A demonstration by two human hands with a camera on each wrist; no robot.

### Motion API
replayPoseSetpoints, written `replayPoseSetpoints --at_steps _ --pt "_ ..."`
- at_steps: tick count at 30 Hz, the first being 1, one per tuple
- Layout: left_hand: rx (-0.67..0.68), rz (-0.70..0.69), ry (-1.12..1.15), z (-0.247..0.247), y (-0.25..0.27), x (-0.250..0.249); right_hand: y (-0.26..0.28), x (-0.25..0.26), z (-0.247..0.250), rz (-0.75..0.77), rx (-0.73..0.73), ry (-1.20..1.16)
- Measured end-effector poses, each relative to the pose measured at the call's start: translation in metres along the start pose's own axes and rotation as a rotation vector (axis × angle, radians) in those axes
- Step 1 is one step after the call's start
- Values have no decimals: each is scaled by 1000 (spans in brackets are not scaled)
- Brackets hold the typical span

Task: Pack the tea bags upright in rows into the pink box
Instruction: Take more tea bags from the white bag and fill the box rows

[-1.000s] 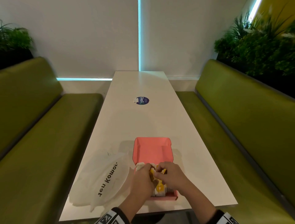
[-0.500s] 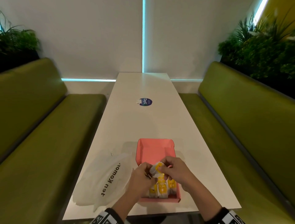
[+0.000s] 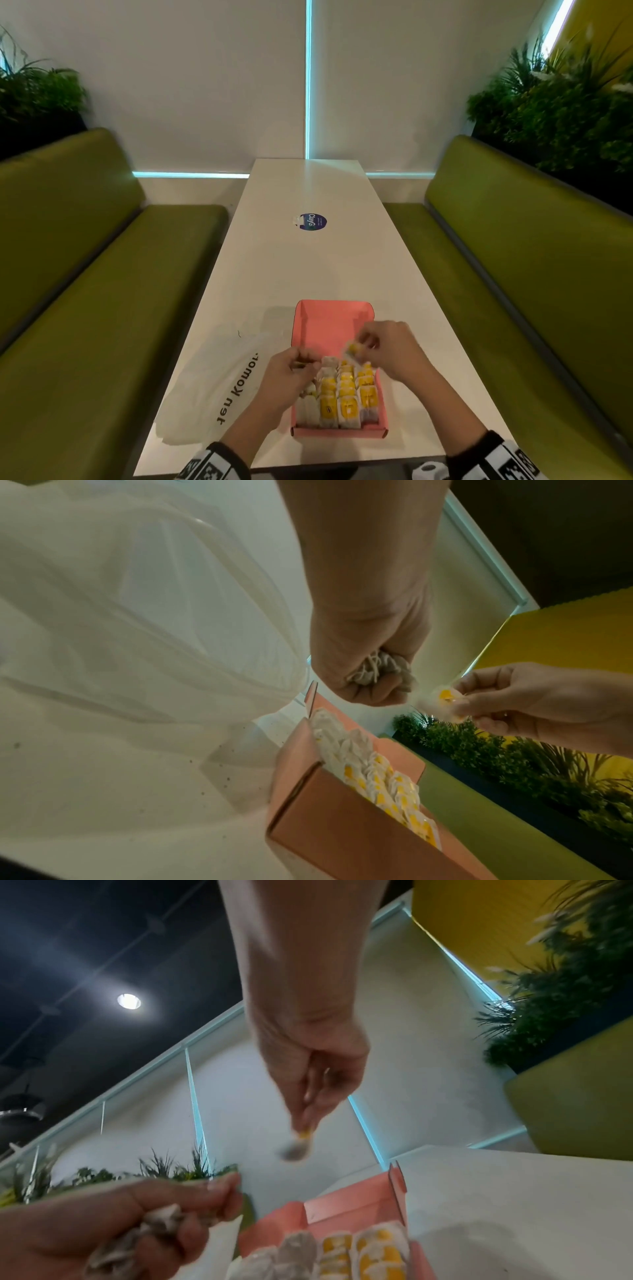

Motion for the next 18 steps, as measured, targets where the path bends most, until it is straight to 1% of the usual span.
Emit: replayPoseSetpoints --at_steps 1,2,3,4,5,6,7,8,10,11,12,13,14,15,16,17,18 --pt "-17 -21 9 0 0 -1 -1 -1 3 -48 -172 86" --pt "-37 -47 15 0 0 -2 0 1 5 -43 -253 133" --pt "-59 -79 20 0 0 -3 0 2 4 1 -195 128" --pt "-79 -111 26 0 0 -5 0 3 1 60 -34 69" --pt "-93 -137 41 -1 -1 -6 3 5 -4 108 178 -11" --pt "-101 -156 63 -2 0 -8 8 8 -8 126 356 -76" --pt "-106 -167 80 -3 0 -10 10 8 -10 125 398 -96" --pt "-111 -173 87 -3 -1 -11 6 6 -9 91 292 -63" --pt "-115 -179 87 -4 -1 -13 1 3 -1 3 -122 46" --pt "-113 -183 86 -5 -1 -13 1 3 1 -25 -228 69" --pt "-110 -188 80 -5 0 -14 2 5 1 -4 -193 72" --pt "-106 -197 68 -5 0 -14 2 6 -1 40 -47 64" --pt "-101 -206 57 -5 0 -15 6 10 -4 83 144 46" --pt "-97 -214 50 -5 0 -16 10 13 -5 99 275 11" --pt "-92 -222 45 -6 0 -17 11 13 -6 88 282 -7" --pt "-88 -228 42 -6 0 -17 7 10 -4 53 167 13" --pt "-82 -234 41 -7 -1 -17 2 7 -2 18 -2 62"
Point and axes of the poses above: each hand's wrist, its own y-axis away from the middle knuckle, its own z-axis out of the back of the hand, x = y × z, the point moved 2 cm from there along -y, towards the middle knuckle, and after that the axes turned 9 degrees about x, right-handed, at the moved point
